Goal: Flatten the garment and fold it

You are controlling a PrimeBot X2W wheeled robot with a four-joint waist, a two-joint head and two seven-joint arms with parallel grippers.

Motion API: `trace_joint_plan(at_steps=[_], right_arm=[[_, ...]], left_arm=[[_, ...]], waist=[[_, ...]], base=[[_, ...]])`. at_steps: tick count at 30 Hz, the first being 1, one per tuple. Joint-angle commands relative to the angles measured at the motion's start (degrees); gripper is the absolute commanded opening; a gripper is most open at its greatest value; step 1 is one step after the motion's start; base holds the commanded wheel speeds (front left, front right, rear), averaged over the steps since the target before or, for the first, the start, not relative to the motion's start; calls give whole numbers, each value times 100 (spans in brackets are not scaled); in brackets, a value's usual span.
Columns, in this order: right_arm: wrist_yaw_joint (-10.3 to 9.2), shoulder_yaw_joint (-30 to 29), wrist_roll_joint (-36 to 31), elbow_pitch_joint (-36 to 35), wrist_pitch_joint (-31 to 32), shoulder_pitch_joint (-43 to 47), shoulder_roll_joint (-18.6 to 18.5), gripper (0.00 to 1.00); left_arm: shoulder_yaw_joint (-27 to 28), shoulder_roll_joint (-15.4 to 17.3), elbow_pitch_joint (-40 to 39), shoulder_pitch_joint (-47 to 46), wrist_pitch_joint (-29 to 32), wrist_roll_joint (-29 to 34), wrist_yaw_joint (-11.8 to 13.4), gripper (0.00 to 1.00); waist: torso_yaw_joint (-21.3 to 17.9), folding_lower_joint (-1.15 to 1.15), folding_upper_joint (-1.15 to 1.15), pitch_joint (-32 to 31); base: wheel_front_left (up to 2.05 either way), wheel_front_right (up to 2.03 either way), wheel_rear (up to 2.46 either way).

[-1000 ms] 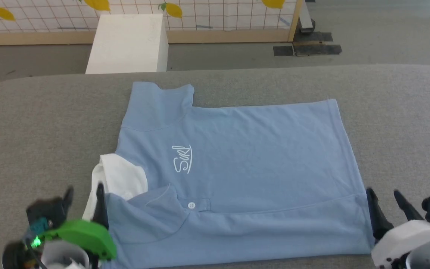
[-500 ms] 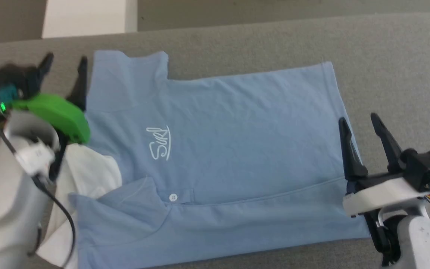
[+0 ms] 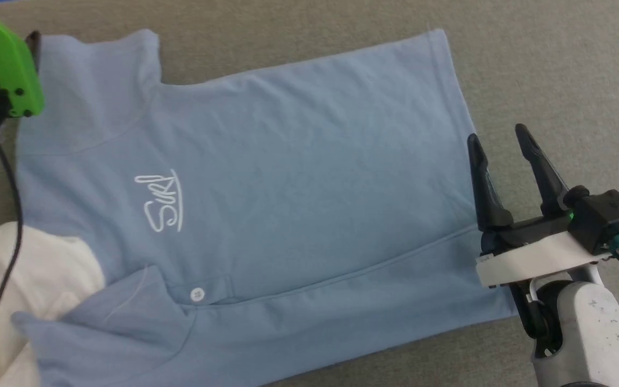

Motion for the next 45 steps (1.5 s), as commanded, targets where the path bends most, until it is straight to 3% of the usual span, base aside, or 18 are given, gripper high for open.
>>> trace_joint_plan(at_steps=[1,9,10,11,18,22,32,40,41,42,44,45], right_arm=[[-9,23,46,16,-52,-118,10,100],[-9,84,138,100,-130,-204,25,100],[-9,89,145,111,-130,-213,26,100],[-9,93,151,121,-127,-228,27,100],[-9,220,33,150,42,-651,2,100],[-9,272,-56,267,505,-1402,-85,100],[-9,-50,-175,2058,3600,-3694,-14,100],[-9,-364,-486,2988,5352,-4484,19,100],[-9,-392,-536,3040,5500,-4519,21,84],[-9,-422,-605,3081,5657,-4553,22,48],[-9,-461,-735,3097,5862,-4580,25,9],[-9,-478,-769,3084,5921,-4580,26,0]], left_arm=[[32,108,29,-115,226,-43,108,100],[145,291,-271,42,1275,-279,622,100],[132,307,-331,86,1378,-302,640,47],[133,331,-421,125,1438,-316,665,0],[153,444,-816,314,1313,-291,708,0],[153,441,-952,324,1197,-284,692,0],[-6,240,-1151,100,929,-245,499,0],[-140,53,-1060,-75,739,-233,347,0],[-149,40,-1040,-81,715,-235,330,0],[-159,25,-1017,-90,684,-240,307,0],[-172,-4,-970,-105,627,-251,270,0],[-181,-12,-952,-112,594,-249,250,0]], waist=[[-332,0,0,340],[-449,0,0,510],[-449,0,0,515],[-444,0,0,521],[-378,0,0,539],[-289,0,0,557],[88,0,0,694],[335,0,0,800],[349,0,0,803],[365,0,0,806],[390,0,0,805],[399,0,0,801]], base=[[0,0,0],[0,0,0],[0,0,0],[0,0,0],[0,0,0],[0,0,0],[0,0,0],[0,0,0],[0,0,0],[0,0,0],[0,0,0],[0,0,0]])
